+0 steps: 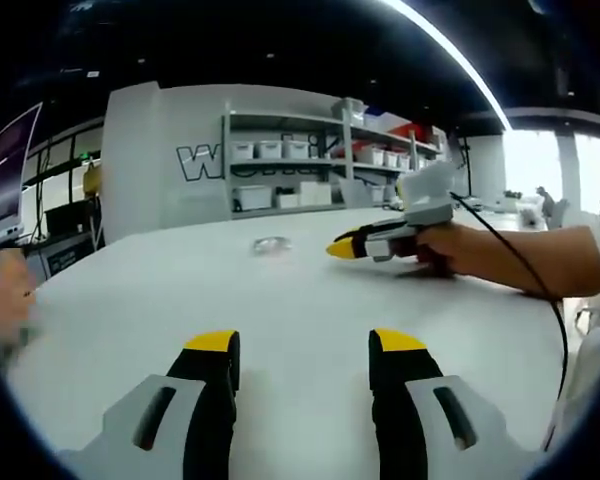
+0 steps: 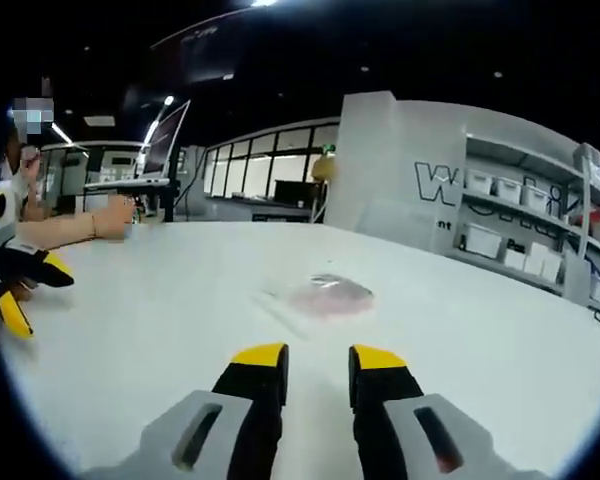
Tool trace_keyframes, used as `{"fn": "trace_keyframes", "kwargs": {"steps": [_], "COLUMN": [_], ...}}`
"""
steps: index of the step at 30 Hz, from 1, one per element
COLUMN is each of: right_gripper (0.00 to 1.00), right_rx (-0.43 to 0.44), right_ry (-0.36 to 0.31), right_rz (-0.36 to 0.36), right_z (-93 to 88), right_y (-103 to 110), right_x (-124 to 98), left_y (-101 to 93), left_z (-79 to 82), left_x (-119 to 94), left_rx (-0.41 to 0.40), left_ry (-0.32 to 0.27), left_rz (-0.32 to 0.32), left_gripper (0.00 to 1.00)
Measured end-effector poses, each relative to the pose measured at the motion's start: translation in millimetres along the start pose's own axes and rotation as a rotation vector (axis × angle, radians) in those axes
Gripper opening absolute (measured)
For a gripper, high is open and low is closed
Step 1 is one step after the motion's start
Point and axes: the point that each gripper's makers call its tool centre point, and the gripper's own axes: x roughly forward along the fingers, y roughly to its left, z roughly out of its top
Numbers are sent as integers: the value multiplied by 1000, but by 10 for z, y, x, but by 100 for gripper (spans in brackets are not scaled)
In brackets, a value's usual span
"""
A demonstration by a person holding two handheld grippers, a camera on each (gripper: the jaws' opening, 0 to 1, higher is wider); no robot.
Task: Open the resealable bag by pulling the two sides of the seal apart until the entire bag opening is separated and visibly accessible.
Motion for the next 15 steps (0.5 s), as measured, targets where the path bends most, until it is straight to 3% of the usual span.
{"fn": "trace_keyframes", "kwargs": {"steps": [15], "right_gripper": [17], "right_rx": [-34], "right_ry": [8], "right_rz": [24], "right_z": [7], "right_y": [38], "right_x": [130], "left_y": [-40], "left_z": [-15], "left_x": [-4], "left_rx": [13], "left_ry": [8], "left_rz": [0], "left_gripper": [52]}}
